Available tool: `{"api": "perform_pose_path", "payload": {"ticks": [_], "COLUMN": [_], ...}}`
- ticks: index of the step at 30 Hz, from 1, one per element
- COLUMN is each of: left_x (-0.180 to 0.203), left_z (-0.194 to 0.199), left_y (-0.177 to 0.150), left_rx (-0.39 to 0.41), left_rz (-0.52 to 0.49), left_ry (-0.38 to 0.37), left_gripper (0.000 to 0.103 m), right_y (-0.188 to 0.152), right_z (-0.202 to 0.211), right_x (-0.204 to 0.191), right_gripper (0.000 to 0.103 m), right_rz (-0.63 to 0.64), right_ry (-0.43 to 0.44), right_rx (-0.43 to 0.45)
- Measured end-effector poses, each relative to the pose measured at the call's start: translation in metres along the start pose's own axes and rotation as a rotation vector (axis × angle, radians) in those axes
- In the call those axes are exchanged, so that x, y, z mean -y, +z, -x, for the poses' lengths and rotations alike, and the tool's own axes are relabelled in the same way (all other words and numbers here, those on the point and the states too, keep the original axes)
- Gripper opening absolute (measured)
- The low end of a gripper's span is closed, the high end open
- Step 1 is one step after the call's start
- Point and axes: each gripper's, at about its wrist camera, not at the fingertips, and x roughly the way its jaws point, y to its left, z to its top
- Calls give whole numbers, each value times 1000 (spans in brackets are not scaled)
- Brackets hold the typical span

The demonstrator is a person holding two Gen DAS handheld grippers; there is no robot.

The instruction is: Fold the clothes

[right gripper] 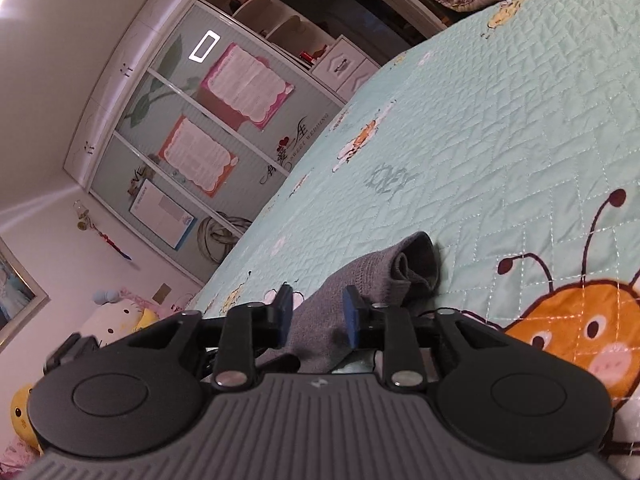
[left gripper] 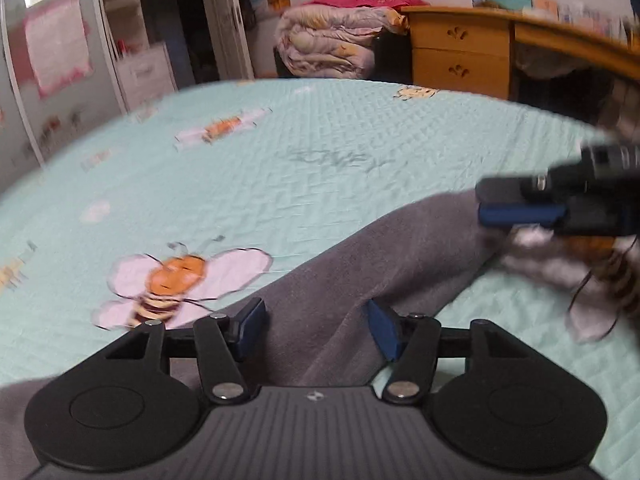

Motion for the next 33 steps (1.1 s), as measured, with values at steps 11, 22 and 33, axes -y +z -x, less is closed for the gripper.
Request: {"api": "perform_pose_path", "payload": {"ticks": [11, 22, 33], "left_x": [-47, -47, -50], "left_z": [-21, -21, 14], "left_y": [7, 1, -3], "left_rx": [-71, -51, 5], "left_rz": [239, 239, 290], "left_ry": [-81, -64, -34], "left_gripper": [83, 82, 81], "right_y": [0, -16, -27], "right_z": [3, -22, -22], "right_x": [-11, -14, -26], "right_gripper": [47, 44, 1], "right_rz": [50, -9, 92], "right_ry": [147, 38, -93], "right_rx": [-62, -163, -141]}}
